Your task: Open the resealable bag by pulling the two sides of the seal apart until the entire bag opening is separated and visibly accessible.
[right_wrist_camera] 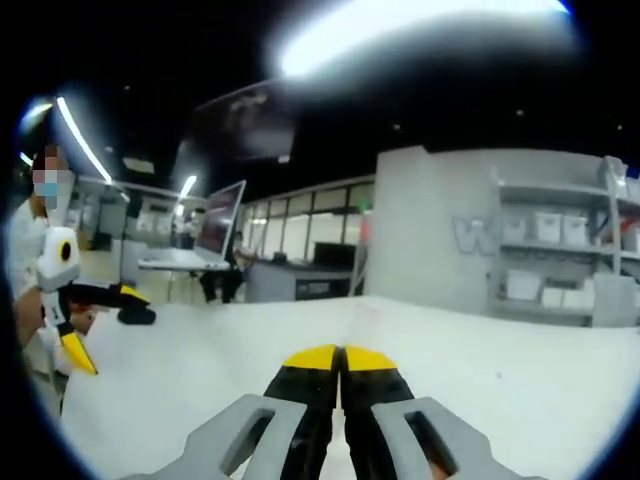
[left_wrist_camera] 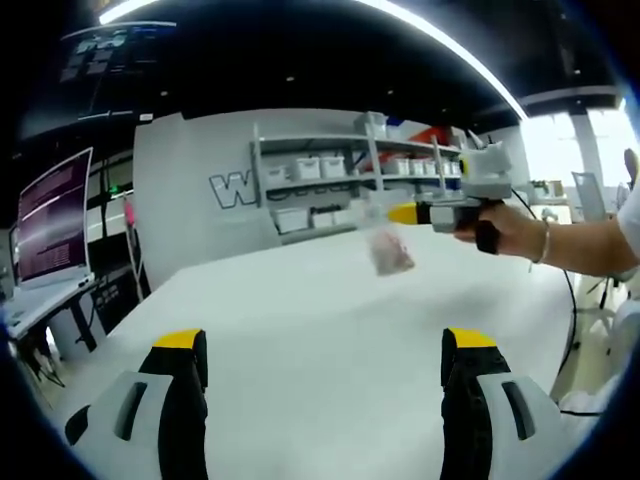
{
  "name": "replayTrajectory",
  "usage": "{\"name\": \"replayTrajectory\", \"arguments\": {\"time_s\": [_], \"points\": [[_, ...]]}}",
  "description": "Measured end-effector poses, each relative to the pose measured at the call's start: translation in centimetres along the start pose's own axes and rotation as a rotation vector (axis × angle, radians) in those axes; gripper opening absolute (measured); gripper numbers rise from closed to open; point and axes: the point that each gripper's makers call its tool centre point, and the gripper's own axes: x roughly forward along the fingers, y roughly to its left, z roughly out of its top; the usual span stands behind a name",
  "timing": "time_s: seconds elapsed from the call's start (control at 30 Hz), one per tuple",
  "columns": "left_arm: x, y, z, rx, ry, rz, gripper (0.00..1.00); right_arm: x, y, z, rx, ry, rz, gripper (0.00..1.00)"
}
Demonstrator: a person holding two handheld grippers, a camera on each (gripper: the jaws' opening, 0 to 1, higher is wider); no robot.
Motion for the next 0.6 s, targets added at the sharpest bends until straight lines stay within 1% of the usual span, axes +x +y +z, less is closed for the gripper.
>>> {"name": "replayTrajectory", "arguments": {"time_s": [0.6], "points": [[-0.2, -0.3, 0.4, 0.011, -0.003, -0.008, 0.95, -2.2, 1.8, 0.8, -0.005, -0.021, 0.02, 0.0]]}}
